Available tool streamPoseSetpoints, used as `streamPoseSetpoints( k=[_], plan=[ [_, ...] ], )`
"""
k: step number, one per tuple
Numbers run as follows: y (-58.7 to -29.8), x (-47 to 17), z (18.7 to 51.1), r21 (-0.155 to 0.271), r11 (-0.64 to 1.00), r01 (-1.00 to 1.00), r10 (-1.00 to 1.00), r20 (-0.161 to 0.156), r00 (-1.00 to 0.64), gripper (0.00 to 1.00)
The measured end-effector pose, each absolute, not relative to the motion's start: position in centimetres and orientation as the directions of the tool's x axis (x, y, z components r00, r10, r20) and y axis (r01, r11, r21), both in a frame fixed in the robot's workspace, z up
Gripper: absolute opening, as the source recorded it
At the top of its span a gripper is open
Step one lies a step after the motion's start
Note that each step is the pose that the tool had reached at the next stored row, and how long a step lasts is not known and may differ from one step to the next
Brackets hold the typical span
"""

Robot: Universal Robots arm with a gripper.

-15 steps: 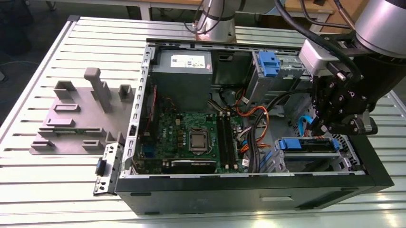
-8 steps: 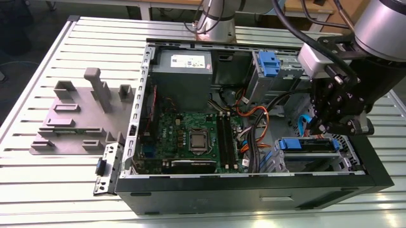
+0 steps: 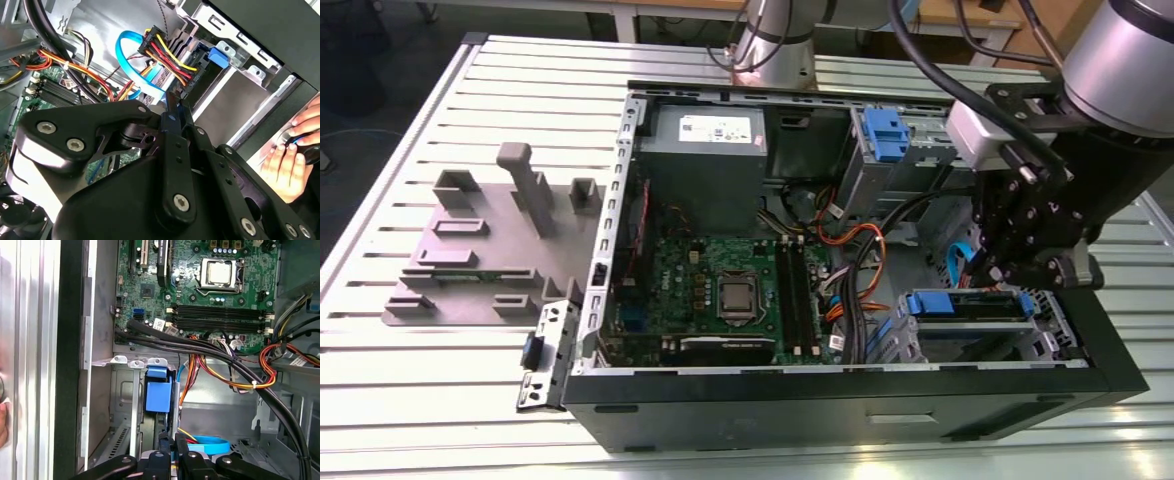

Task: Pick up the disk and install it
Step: 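Insert the second disk wire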

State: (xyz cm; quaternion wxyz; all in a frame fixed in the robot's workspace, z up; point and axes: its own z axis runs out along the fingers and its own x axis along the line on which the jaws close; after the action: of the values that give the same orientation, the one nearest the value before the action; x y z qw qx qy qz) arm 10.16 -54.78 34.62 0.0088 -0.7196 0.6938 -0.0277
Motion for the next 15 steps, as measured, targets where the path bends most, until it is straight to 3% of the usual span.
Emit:
streamPoseSetpoints(
  k=[15],
  plan=[
    [-55.27, 10.21, 33.89, -0.051, -0.021, -0.998, -0.999, 0.027, 0.019, 0.16]
  ],
)
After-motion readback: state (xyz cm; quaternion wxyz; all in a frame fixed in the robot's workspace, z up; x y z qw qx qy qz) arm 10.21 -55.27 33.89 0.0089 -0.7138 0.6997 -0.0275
